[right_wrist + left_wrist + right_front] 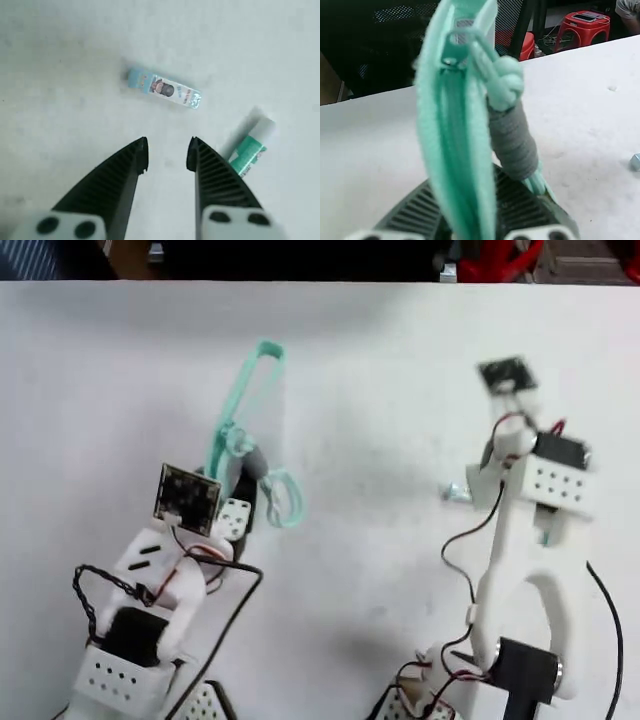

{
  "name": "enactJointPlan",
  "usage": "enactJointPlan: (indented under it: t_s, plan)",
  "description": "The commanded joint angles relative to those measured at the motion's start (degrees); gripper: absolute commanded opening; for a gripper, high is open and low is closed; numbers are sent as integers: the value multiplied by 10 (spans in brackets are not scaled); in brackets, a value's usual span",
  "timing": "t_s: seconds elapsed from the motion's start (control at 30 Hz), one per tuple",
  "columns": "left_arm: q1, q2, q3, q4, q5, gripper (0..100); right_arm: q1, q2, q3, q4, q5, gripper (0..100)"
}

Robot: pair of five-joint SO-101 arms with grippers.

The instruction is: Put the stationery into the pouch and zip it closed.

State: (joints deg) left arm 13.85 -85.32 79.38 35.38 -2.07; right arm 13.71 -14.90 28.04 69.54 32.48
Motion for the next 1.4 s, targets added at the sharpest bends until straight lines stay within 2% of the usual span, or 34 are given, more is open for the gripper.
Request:
enactJointPlan:
  t_s: [0.0, 0.1, 0.23, 0.37, 0.5, 0.6, 0.67, 0.8, 0.83, 0.87, 0.97, 1.1, 1.37]
  plan:
    - [-5, -9, -10, -1, -9, 25, 7, -36, 100, -91, 31, 145]
    - [-4, -9, -9, -1, -9, 24, -6, -64, 136, -116, 29, 155]
    - [-4, -9, -9, 2, -9, 24, -40, -94, 142, -93, -11, 181]
    - [-5, -9, 4, -1, -9, 24, -51, -97, 139, -94, -21, 185]
    - [-5, -9, 6, -1, -9, 24, -58, -100, 138, -95, -100, 187]
    - [-5, -9, 6, -1, -10, 24, -54, -96, 138, -114, -115, 187]
    - [-7, -9, 6, -1, -10, 24, -38, -95, 138, -130, -20, 187]
    - [-8, -7, 8, 3, -10, 24, -30, -90, 157, -139, 306, 188]
    - [-9, -7, 11, 3, -10, 24, -23, -89, 159, -143, 365, 188]
    - [-9, -8, 17, 2, -11, 24, -12, -87, 159, -149, 393, 188]
    - [-9, -8, 23, -2, -28, 24, 10, -82, 158, -211, 410, 206]
    - [-9, -8, 22, -2, -31, 24, 13, -53, 169, -241, 444, 324]
    - [-9, -9, 22, -2, -32, 24, -18, 107, 105, -245, 449, 291]
